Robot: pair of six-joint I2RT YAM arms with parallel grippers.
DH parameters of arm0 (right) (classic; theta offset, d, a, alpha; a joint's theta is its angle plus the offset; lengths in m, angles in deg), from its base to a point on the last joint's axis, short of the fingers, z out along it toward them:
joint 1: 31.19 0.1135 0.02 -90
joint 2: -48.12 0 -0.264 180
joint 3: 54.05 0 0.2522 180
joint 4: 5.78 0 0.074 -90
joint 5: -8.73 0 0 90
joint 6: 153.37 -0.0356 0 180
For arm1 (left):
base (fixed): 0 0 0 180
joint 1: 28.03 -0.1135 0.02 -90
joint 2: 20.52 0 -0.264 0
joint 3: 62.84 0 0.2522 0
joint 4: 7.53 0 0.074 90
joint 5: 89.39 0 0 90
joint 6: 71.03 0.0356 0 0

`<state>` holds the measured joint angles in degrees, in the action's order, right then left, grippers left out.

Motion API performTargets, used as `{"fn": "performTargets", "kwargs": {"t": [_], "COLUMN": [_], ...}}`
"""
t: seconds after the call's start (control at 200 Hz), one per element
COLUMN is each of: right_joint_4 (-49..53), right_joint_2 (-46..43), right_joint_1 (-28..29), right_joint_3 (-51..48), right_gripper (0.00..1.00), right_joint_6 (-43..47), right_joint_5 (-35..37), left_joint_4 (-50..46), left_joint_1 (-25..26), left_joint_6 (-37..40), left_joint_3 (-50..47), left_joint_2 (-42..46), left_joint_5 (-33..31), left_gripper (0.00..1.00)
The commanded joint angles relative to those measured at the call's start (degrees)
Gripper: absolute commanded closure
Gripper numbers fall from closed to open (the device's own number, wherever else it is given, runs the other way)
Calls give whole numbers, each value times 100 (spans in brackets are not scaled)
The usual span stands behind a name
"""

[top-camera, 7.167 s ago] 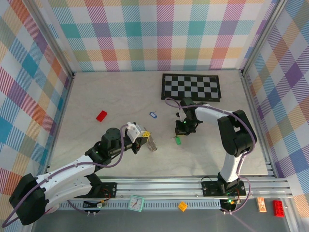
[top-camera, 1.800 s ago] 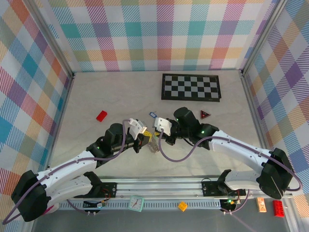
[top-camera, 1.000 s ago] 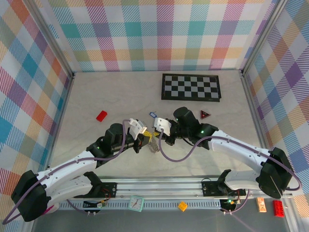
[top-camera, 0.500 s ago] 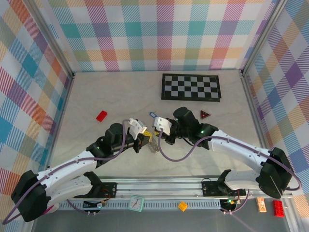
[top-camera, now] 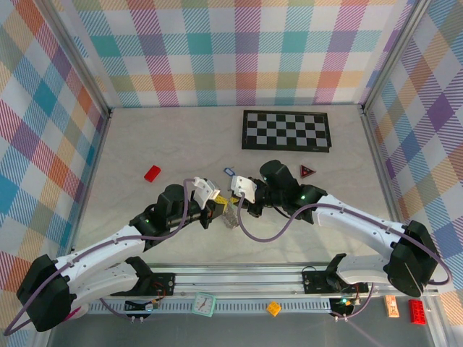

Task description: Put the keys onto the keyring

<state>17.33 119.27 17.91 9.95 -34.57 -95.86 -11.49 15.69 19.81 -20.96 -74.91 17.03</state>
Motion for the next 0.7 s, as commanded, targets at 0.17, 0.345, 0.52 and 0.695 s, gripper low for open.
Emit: {"fn": "performTargets", "kwargs": {"t": [0.17, 0.345, 0.52, 0.695], "right_joint_4": [155, 125, 184, 234], "right_joint_2": [-163, -146, -128, -93], "right_joint_1": [38, 38, 38, 39], "right_joint_3": [-15, -23, -6, 21], "right_gripper": [100, 100, 100, 100], "right_joint_6": [93, 21, 12, -7], "right_joint_5": [66, -163, -320, -445], "left_joint_4": [342, 364, 351, 364], "left_joint_1": [-32, -40, -36, -31], "left_joint_6": [-62, -75, -70, -83], "left_joint_3": [54, 53, 52, 56], "left_joint_2": [-19, -35, -33, -32], "left_joint_5": [-17, -15, -25, -1], "left_gripper": [100, 100, 100, 100]}}
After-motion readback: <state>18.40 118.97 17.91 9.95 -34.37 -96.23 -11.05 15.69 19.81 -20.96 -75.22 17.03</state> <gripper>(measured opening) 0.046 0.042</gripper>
